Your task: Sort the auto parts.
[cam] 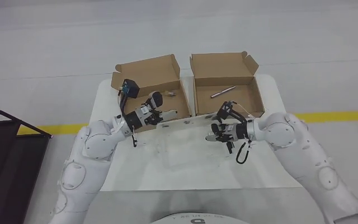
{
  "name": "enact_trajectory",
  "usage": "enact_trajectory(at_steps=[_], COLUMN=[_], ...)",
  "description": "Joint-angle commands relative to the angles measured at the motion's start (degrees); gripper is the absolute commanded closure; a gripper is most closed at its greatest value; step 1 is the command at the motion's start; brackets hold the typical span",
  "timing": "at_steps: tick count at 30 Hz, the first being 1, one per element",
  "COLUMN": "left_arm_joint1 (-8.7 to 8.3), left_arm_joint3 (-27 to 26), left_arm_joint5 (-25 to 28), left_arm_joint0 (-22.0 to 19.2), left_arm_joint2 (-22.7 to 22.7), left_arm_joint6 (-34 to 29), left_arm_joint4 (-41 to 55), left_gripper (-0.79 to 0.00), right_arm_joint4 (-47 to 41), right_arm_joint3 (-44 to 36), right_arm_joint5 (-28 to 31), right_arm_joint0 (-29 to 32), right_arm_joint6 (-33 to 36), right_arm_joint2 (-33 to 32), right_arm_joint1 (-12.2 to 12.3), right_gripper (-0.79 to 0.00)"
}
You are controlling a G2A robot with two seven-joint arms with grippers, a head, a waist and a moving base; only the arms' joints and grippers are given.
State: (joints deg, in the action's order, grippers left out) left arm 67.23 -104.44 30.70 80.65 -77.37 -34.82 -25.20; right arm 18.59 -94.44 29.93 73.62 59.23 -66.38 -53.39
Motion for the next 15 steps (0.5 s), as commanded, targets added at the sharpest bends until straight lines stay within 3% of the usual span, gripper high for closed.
enact_trajectory(at_steps=[1, 15], left_arm_joint1=[0.00, 0.00], left_arm_joint3=[0.0, 0.0], left_arm_joint5=[0.0, 0.0], left_arm_joint0=[0.0, 0.0], left_arm_joint2=[0.0, 0.0], left_arm_joint6=[0.0, 0.0], left_arm_joint4=[0.0, 0.0], left_gripper=[-0.785, -0.785], right_arm_joint4=[0.7, 8.3], right_arm_joint3=[0.5, 6.1], right_arm_joint5=[-1.8, -8.0], right_arm_joint0=[-0.6, -4.1], right_arm_joint6=[0.3, -2.8], right_arm_joint2=[0.7, 6.3], right_arm_joint1=[-0.1, -1.2], right_gripper=[-0.431, -0.419])
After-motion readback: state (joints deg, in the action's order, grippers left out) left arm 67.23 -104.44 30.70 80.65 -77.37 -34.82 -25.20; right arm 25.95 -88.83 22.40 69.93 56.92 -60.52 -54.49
